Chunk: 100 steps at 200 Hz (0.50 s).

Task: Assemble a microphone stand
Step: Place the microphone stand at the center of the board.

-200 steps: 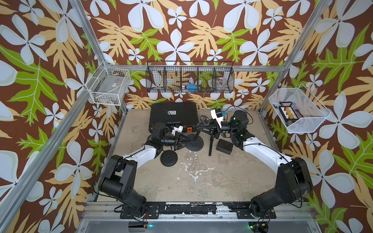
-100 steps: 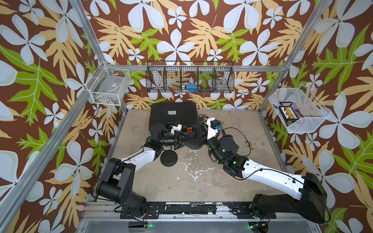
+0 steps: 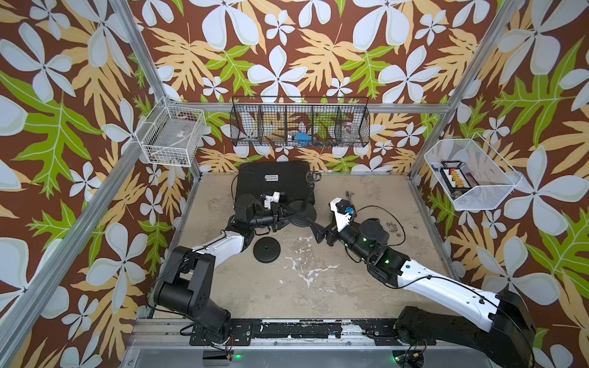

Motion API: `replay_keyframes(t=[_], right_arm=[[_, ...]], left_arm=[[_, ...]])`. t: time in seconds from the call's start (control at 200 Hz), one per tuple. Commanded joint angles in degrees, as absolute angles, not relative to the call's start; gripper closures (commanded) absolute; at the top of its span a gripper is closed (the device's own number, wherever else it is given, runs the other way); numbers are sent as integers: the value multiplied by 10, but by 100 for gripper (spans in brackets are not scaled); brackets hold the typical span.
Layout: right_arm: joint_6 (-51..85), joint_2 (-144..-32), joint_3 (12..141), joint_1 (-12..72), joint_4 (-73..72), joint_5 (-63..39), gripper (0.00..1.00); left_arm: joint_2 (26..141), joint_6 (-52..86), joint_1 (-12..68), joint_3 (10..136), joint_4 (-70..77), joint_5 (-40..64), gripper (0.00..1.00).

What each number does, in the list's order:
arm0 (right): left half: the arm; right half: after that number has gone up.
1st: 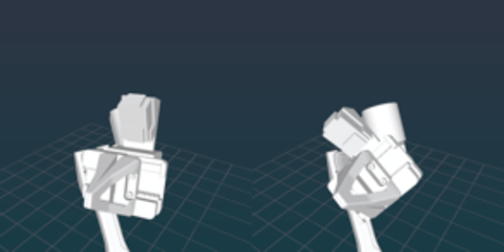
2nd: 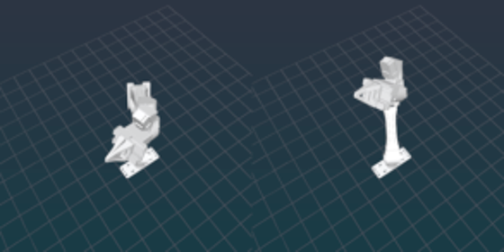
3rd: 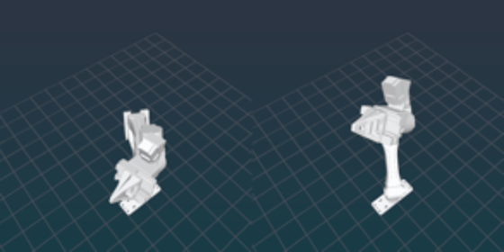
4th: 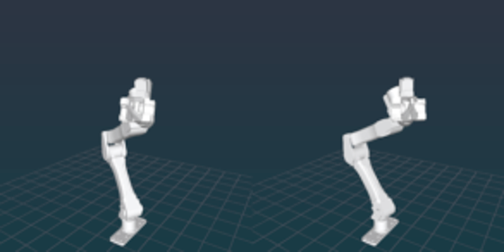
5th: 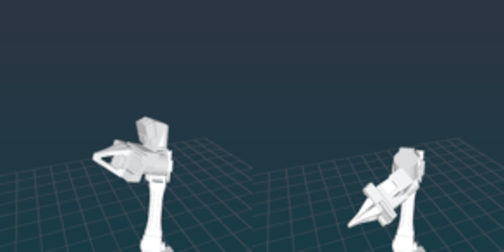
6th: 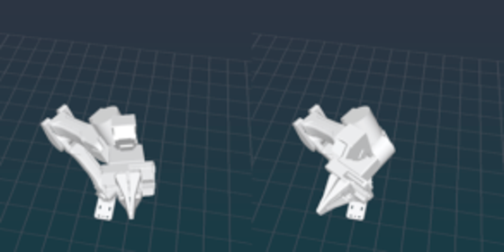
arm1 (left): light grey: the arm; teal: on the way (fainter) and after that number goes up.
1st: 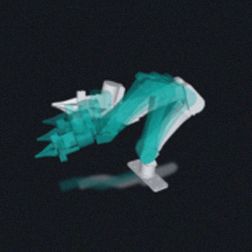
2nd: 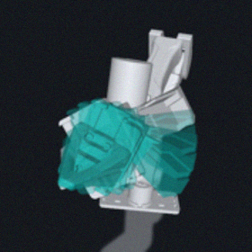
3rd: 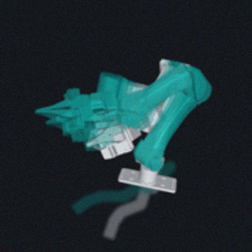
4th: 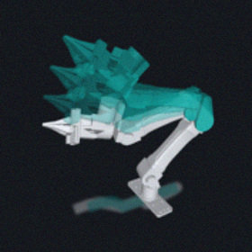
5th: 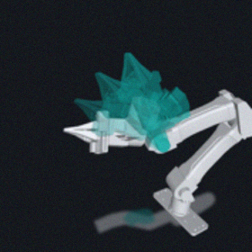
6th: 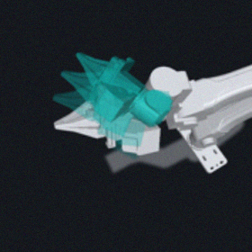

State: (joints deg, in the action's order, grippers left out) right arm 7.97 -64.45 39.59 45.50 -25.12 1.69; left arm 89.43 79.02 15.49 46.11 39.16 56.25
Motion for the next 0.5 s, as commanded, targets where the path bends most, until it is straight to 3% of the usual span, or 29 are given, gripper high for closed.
replay_keyframes(t=[0.0,0.305,0.495], right_arm=[[128,-629,353,444,-257,-1,0],[169,-625,271,420,-265,2,0],[168,-621,258,413,-264,1,0]], left_arm=[[904,722,140,464,381,547,100],[968,584,128,475,299,489,100],[985,576,129,462,311,460,100]])
